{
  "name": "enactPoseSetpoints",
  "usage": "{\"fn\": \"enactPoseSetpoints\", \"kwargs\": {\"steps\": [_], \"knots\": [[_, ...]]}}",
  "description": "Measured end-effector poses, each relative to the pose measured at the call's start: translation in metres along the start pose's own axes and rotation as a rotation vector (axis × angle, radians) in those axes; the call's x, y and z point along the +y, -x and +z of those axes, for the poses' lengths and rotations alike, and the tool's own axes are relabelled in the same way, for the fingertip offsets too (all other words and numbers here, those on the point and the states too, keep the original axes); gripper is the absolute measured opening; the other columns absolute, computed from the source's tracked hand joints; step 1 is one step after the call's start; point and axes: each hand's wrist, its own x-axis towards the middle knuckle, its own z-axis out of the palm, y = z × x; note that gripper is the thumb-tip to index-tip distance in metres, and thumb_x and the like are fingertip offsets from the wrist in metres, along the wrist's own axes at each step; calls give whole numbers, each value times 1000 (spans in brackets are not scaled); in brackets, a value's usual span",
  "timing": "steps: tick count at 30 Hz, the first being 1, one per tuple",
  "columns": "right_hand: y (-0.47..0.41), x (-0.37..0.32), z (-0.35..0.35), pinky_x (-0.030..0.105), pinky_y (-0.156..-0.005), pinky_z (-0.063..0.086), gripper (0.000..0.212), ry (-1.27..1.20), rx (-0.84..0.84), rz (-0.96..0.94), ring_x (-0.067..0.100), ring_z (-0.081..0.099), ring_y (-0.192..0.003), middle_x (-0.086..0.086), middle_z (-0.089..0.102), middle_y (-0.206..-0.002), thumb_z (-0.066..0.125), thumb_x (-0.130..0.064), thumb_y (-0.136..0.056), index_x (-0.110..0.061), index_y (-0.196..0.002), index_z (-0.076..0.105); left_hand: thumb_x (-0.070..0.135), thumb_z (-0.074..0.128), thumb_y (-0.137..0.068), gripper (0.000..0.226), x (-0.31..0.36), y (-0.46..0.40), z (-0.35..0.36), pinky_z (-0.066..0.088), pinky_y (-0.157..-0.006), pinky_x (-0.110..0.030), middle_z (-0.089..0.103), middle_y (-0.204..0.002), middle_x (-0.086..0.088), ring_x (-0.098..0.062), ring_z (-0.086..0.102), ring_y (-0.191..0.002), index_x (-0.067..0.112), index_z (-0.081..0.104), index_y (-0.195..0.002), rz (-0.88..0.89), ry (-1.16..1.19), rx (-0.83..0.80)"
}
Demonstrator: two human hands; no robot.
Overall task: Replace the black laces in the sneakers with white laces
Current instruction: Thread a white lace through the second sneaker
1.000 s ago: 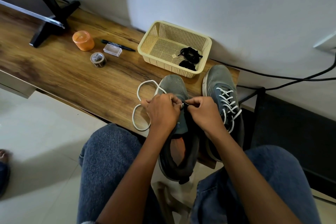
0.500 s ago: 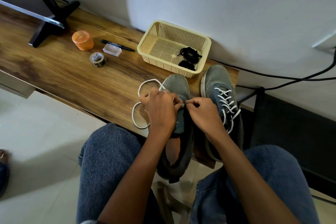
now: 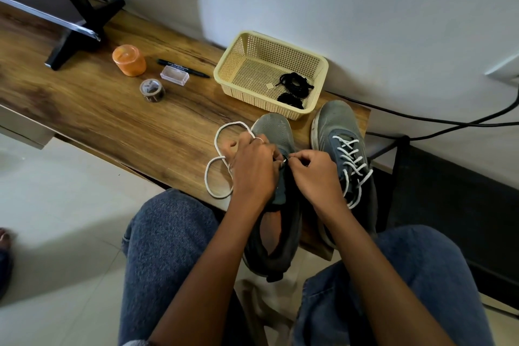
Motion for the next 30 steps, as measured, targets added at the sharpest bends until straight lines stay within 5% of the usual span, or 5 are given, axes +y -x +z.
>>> {"fn": "enactPoseSetpoints", "kwargs": {"steps": [5, 10, 18, 24, 30], "knots": [[-4, 2, -1, 32, -84, 48, 24, 14, 20, -28, 18, 62, -92, 5, 70, -96, 49, -11, -94, -6, -97, 72, 27, 61, -87, 10, 0, 0, 7, 25, -98, -43, 60, -100, 10, -17, 42, -111, 29, 71, -85, -5, 72, 38], [-10, 4, 0, 36, -86, 50, 14, 41, 10, -49, 18, 64, -89, 1, 67, -85, 59, -12, -90, -9, -95, 72, 25, 62, -86, 10, 0, 1, 13, 29, -98, -46, 61, -98, 9, -17, 45, -108, 27, 71, -83, -11, 161, 79], [-15, 5, 3, 44, -77, 55, 4, 60, -24, -57, 20, 64, -76, -1, 62, -72, 67, -14, -86, -15, -89, 64, 27, 59, -90, 11, 2, 1, 15, 22, -94, -39, 60, -101, 9, -15, 43, -108, 28, 70, -86, -22, 174, 121], [-20, 4, 2, 38, -59, 59, 17, -85, -19, 51, 20, 65, -61, 15, 66, -80, 54, -7, -93, -14, -78, 56, 32, 67, -84, 7, -2, -6, 10, 31, -99, -46, 62, -105, 10, -19, 41, -111, 30, 73, -88, -7, 153, 46], [-23, 2, 8, 46, -74, 55, 9, 149, 18, 8, 30, 64, -77, 7, 64, -81, 49, -6, -88, -13, -82, 50, 42, 68, -82, 10, -2, -5, 11, 22, -99, -39, 57, -106, 12, -17, 39, -114, 34, 70, -88, -38, 119, 100]]}}
